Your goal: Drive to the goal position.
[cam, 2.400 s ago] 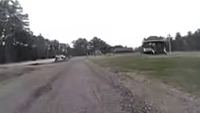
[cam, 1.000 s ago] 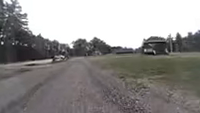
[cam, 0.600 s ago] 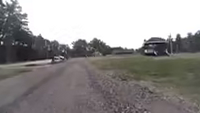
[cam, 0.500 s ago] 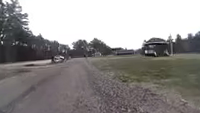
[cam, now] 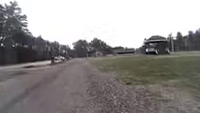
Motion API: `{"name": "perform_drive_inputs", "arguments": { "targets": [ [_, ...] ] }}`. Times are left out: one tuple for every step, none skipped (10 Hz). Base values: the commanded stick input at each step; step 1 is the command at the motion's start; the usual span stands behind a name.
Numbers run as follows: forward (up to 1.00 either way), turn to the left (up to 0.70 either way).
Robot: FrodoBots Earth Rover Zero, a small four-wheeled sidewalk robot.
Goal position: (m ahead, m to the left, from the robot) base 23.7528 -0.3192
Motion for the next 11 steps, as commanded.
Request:
{"name": "perform_drive_inputs", "arguments": {
  "targets": [
    [0.7,0.35],
    [0.7,0.35],
    [0.7,0.35],
    [0.7,0.35],
    [0.7,0.0],
    [0.7,0.0],
    [0.7,0.0],
    [0.7,0.0],
    [0.7,0.0],
    [0.7,0.0],
    [0.7,0.0]
  ]
}}
